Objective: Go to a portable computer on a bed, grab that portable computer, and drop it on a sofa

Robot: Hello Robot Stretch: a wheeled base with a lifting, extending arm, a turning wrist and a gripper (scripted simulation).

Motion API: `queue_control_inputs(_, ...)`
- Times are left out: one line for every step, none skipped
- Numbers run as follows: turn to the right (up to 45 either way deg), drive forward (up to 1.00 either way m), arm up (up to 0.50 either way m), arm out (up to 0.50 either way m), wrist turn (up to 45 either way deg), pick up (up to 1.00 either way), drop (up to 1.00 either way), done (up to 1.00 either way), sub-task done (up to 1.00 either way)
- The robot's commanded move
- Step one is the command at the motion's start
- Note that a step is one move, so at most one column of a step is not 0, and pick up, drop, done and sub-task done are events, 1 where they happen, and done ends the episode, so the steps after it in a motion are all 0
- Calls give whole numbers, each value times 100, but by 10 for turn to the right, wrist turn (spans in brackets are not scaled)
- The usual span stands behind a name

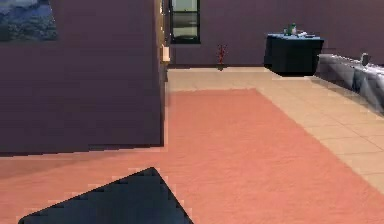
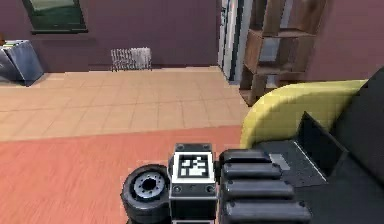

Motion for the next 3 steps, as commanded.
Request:
queue_control_inputs(-120,0,0,0,0,0,0,0,0)
queue_control_inputs(450,0,0,0,0,0,0,0,0)
queue_control_inputs(420,0,0,0,0,0,0,0,0)
